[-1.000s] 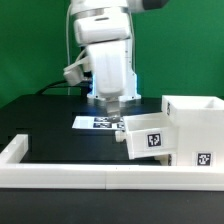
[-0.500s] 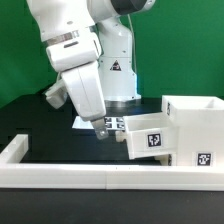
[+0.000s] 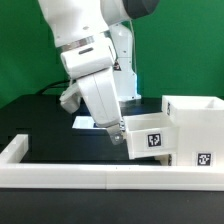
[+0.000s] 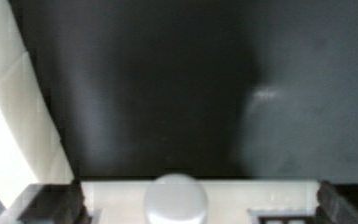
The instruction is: Assemble drawer
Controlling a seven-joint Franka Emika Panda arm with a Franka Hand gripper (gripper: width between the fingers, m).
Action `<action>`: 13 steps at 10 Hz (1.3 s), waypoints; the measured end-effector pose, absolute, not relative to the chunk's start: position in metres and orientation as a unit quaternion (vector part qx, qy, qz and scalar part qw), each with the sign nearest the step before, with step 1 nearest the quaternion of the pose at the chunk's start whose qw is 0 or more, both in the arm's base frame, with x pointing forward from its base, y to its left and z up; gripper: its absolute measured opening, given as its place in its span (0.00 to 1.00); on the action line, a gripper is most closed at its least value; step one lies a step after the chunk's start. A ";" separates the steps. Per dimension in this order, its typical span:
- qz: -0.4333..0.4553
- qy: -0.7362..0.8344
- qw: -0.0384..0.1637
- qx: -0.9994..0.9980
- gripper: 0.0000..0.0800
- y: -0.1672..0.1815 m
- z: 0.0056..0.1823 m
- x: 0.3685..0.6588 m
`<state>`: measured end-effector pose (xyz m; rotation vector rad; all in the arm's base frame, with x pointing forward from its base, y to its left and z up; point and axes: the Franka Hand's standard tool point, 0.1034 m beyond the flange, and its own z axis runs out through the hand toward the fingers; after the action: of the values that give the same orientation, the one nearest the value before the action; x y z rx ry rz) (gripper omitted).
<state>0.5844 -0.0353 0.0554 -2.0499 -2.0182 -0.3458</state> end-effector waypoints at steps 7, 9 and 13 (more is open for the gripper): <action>-0.118 -0.692 0.124 -0.701 0.81 -0.027 0.057 0.585; -0.117 -0.685 0.127 -0.708 0.81 -0.011 0.059 0.587; -0.120 -0.689 0.136 -0.702 0.81 0.016 0.059 0.582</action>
Offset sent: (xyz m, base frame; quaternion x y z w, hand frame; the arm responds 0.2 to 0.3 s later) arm 0.0000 0.0000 0.0000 0.0000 0.0000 0.0000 1.0000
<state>0.5816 0.0160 0.0593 -2.0319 -1.9962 -0.3481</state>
